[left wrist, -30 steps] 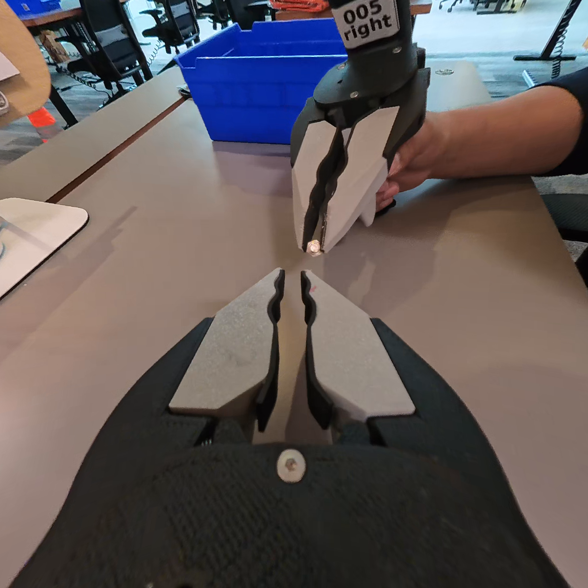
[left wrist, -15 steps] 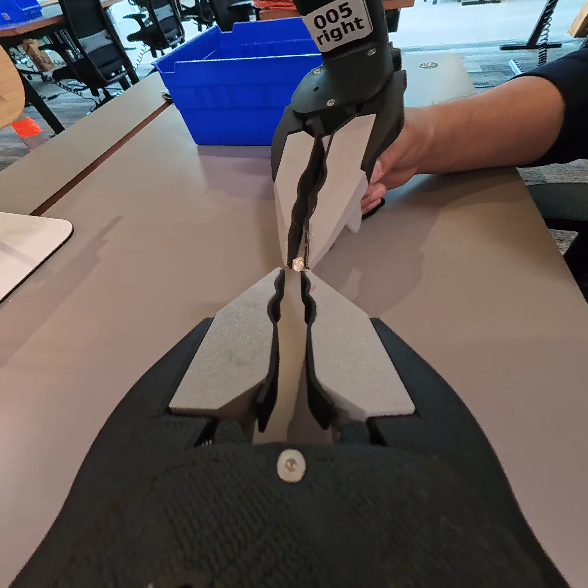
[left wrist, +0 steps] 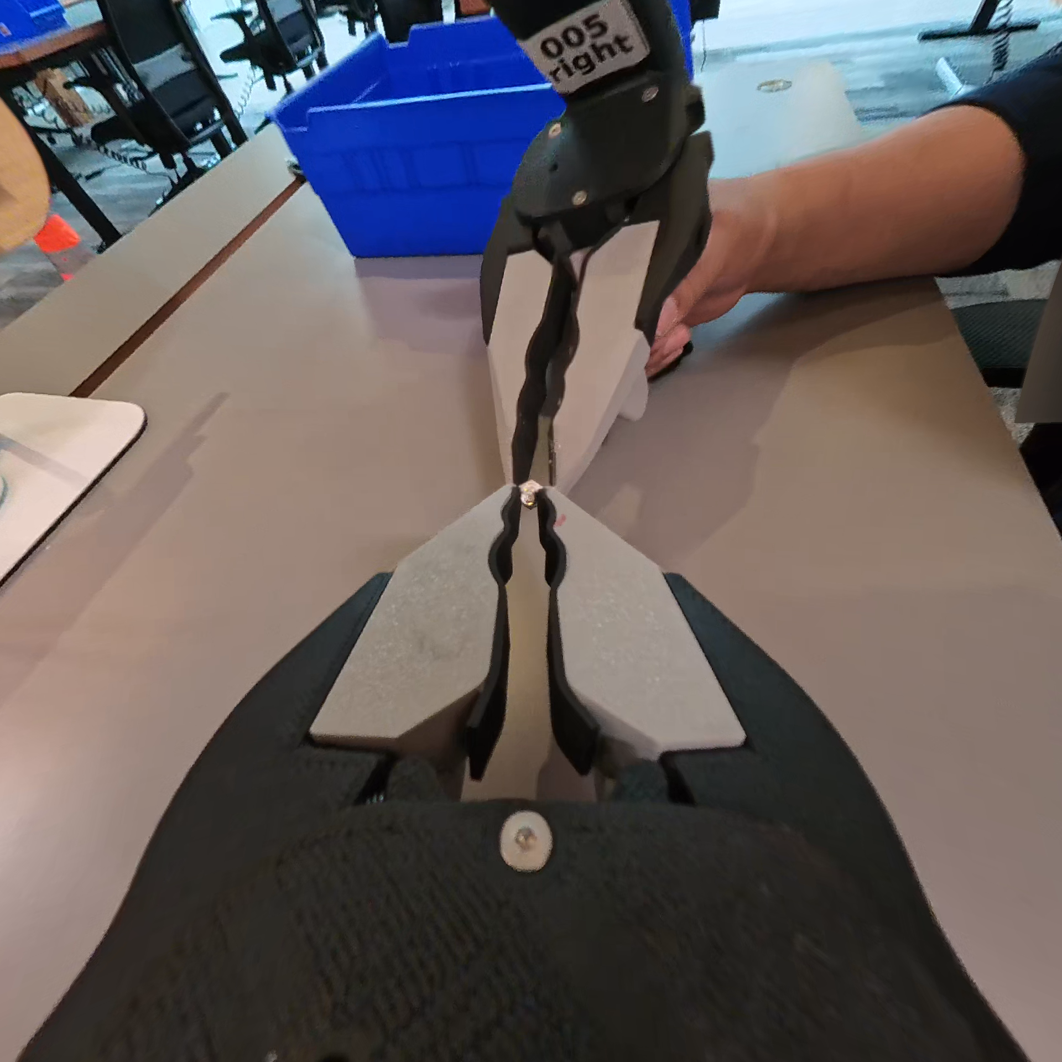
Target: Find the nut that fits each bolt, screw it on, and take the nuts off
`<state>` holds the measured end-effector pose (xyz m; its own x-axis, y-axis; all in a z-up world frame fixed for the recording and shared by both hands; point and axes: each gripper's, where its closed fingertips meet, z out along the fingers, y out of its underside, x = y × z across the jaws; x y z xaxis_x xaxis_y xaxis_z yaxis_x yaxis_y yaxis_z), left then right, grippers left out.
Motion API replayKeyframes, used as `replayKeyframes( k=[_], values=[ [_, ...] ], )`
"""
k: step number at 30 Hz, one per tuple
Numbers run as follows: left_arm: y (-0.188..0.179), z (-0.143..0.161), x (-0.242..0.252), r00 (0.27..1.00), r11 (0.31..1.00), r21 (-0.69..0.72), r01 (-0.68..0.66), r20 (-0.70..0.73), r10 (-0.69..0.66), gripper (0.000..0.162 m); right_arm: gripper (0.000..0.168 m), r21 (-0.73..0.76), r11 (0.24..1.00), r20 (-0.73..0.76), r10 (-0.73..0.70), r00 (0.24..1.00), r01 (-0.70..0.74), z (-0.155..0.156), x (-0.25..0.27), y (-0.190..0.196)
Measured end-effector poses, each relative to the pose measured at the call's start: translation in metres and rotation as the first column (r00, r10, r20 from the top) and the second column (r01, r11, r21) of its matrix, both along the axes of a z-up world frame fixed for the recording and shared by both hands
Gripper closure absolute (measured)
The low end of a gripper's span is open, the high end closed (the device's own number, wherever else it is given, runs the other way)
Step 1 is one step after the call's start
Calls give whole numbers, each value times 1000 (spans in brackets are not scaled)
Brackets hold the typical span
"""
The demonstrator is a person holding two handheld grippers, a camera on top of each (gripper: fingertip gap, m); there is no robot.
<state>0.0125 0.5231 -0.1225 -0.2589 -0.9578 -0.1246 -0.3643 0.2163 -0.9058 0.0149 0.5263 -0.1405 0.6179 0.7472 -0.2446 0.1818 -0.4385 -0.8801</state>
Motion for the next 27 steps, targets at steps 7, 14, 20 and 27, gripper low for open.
replayKeyframes(
  k=[7, 14, 20, 27],
  values=[
    [16, -44, -21, 955, 995, -77, -67, -294, 41, 159, 156, 41, 999, 158, -2, 987, -5, -14, 2, 0],
    [15, -59, -17, 932, 995, 46, -88, -348, 99, 156, 157, 49, 999, 195, 3, 981, -13, -17, 0, -1],
    [14, -56, -12, 937, 994, 31, -104, -332, 108, 140, 157, 41, 999, 152, -8, 988, 2, -13, 3, 0],
    [22, -34, -11, 961, 989, -12, -148, -238, 141, 134, 156, 48, 999, 147, -8, 989, 1, -12, 2, 0]
  ],
)
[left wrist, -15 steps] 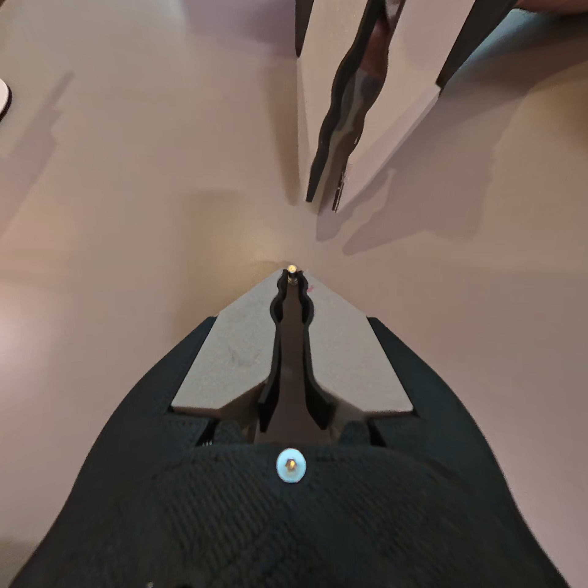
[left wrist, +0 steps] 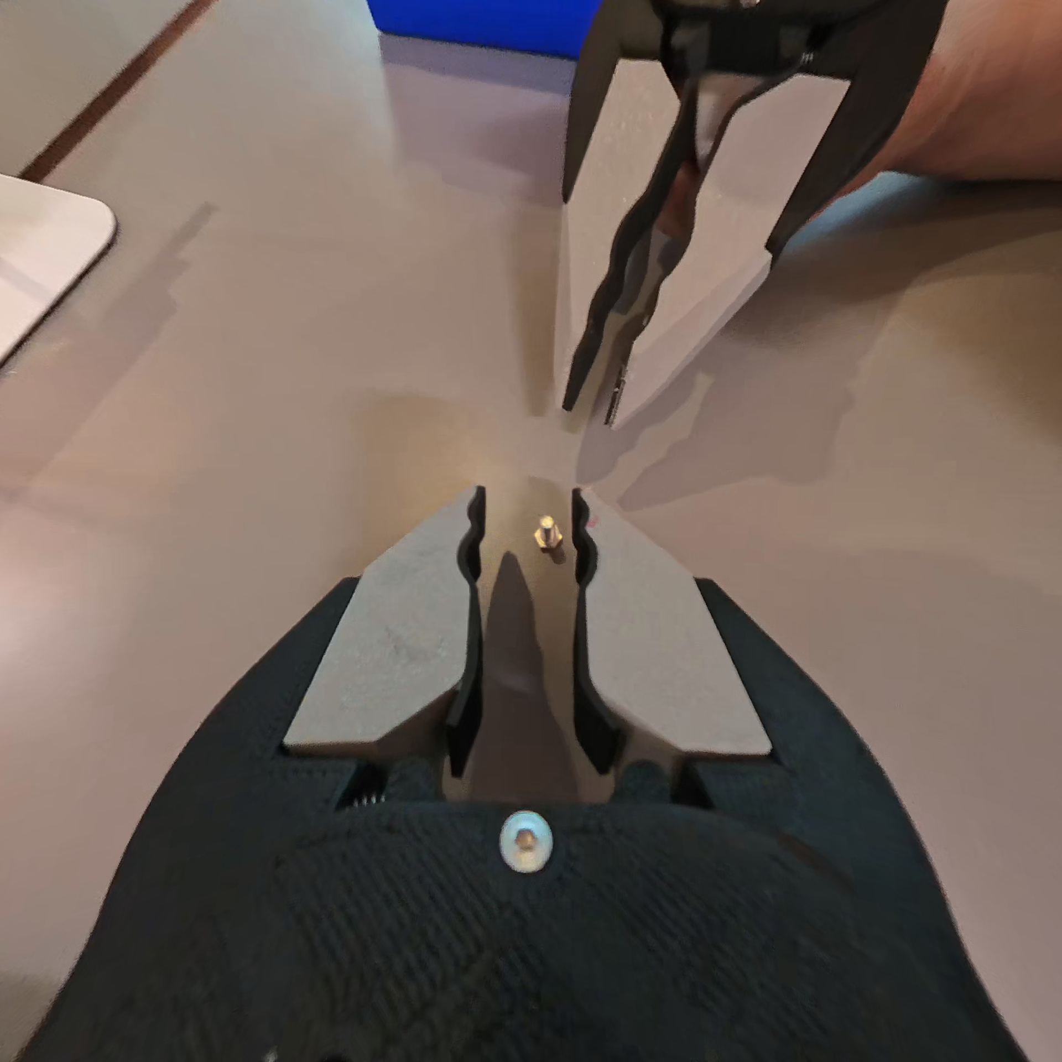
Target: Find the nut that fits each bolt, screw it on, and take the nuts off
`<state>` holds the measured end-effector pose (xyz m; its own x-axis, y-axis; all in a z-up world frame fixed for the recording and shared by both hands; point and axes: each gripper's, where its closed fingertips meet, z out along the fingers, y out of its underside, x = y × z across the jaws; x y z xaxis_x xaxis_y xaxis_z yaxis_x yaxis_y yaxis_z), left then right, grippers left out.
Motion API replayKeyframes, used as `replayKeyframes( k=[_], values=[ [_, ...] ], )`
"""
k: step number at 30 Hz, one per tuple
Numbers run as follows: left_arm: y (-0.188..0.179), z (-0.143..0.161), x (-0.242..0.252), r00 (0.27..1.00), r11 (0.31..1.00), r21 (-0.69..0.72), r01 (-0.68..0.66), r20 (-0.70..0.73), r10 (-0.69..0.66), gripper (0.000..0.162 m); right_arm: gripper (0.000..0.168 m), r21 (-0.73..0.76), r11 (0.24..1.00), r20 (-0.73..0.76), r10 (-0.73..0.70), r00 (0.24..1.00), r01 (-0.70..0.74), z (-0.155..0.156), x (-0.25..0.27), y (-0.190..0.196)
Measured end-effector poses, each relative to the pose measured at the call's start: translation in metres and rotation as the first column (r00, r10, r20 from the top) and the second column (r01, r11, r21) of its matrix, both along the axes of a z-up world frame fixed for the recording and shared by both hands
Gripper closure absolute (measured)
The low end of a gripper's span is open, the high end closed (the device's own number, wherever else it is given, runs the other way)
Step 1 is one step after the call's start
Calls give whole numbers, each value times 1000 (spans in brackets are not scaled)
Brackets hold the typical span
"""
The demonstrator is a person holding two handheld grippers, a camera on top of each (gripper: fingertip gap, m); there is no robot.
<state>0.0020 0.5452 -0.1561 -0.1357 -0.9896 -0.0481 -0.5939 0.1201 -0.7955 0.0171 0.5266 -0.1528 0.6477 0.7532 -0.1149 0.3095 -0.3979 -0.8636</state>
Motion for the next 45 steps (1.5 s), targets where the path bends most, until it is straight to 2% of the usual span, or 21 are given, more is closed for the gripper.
replayKeyframes(
  k=[8, 11, 13, 17, 19, 21, 24, 26, 29, 32, 34, 36, 40, 43, 45],
  values=[
    [-1, 19, -2, 997, 1000, -1, 8, 82, -8, 124, 153, -2, 1000, -42, -11, 999, 11, 5, 1, 2],
    [-12, 38, -13, 990, 998, -63, 9, 141, 0, 122, 152, -1, 1000, -58, -17, 998, 17, 6, 2, 3],
    [-11, 58, -30, 983, 998, -51, -23, 181, 32, 121, 152, 1, 1000, -60, -20, 998, 20, 7, 3, 3],
    [11, 116, -85, 947, 980, -130, -151, 265, 181, 120, 152, 4, 1000, -33, -15, 999, 16, 4, 1, 2],
    [45, 140, -122, 911, 949, -128, -289, 268, 313, 118, 153, 7, 1000, -12, -15, 1000, 15, 2, 0, 2],
    [90, 147, -164, 856, 884, -65, -462, 229, 464, 110, 153, 8, 1000, 5, -19, 1000, 19, 0, 0, 2],
    [148, 132, -220, 761, 767, -39, -641, 103, 641, 100, 153, 9, 1000, 10, -19, 1000, 19, 0, -1, 2],
    [169, 108, -243, 723, 721, -67, -690, 2, 691, 106, 153, 8, 1000, 7, -25, 1000, 25, 0, 0, 3],
    [172, 63, -257, 720, 705, -148, -694, -179, 671, 124, 152, -4, 999, -7, -36, 999, 36, 0, 2, 4],
    [175, 16, -272, 656, 676, -88, -732, -362, 663, 125, 152, -12, 999, -23, -45, 999, 44, 1, 3, 5],
    [174, -10, -282, 590, 662, -25, -749, -479, 650, 116, 151, -14, 999, -26, -48, 998, 48, 1, 4, 6],
    [179, -21, -282, 559, 650, 5, -760, -507, 657, 115, 151, -11, 999, -23, -47, 999, 47, 1, 4, 6],
    [186, -27, -279, 542, 644, 28, -764, -513, 666, 112, 151, -6, 999, -7, -41, 999, 41, 0, 2, 5],
    [188, -28, -282, 533, 655, 67, -753, -522, 666, 131, 151, -7, 999, 2, -32, 999, 32, -1, 1, 3],
    [187, -28, -281, 529, 655, 69, -752, -529, 663, 135, 151, -8, 1000, 9, -27, 1000, 27, -2, 0, 3]
  ],
)
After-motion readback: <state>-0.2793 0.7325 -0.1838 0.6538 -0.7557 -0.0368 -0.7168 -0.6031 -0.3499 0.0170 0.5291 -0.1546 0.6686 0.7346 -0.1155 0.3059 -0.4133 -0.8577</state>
